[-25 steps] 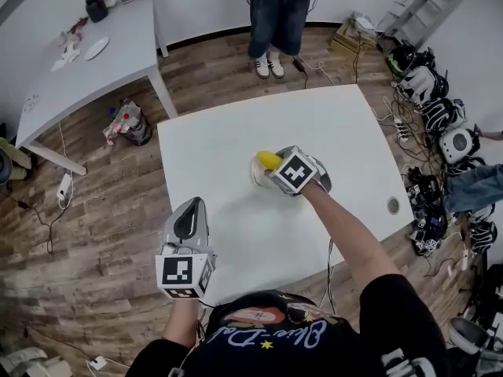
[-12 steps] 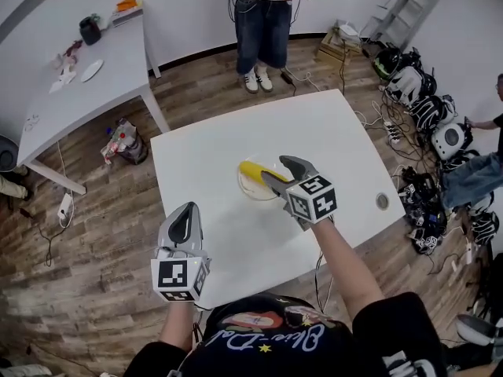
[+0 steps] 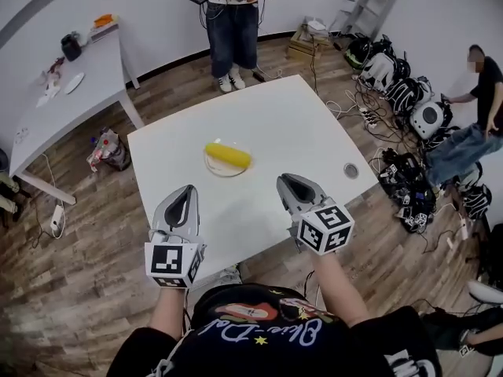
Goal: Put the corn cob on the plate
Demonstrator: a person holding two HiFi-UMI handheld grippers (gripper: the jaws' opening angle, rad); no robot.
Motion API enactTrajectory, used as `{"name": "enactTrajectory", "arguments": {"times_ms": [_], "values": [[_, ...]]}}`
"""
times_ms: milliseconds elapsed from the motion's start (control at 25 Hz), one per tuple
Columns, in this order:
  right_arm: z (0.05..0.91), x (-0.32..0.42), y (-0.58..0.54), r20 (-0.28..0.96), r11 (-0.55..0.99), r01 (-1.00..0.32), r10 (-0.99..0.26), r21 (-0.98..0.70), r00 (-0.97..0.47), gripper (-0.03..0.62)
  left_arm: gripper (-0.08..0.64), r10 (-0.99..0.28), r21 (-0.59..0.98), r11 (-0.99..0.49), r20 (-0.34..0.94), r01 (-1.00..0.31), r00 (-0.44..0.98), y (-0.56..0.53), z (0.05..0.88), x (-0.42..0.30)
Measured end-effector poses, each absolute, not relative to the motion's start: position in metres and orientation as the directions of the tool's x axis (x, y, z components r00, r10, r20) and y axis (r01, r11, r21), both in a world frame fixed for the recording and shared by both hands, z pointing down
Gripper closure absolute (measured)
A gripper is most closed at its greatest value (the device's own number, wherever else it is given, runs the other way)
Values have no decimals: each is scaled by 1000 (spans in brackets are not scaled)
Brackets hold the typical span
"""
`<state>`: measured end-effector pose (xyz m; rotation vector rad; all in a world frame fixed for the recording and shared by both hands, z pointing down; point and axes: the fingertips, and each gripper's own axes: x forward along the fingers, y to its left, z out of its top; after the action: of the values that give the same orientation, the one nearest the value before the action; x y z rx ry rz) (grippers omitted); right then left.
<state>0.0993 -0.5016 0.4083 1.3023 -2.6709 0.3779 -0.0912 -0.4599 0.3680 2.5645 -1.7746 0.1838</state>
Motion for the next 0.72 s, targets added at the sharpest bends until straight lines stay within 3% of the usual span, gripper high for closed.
{"name": "enactTrajectory", "arguments": {"times_ms": [360, 720], "values": [[392, 121, -412, 154, 628, -753, -739, -194, -656, 552, 568, -934, -75, -346, 121, -935, 336, -375, 368, -56], [406, 123, -363, 169, 653, -730, -711, -199, -682, 552, 567, -945, -32, -296, 155, -955, 288, -301, 382, -62]]}}
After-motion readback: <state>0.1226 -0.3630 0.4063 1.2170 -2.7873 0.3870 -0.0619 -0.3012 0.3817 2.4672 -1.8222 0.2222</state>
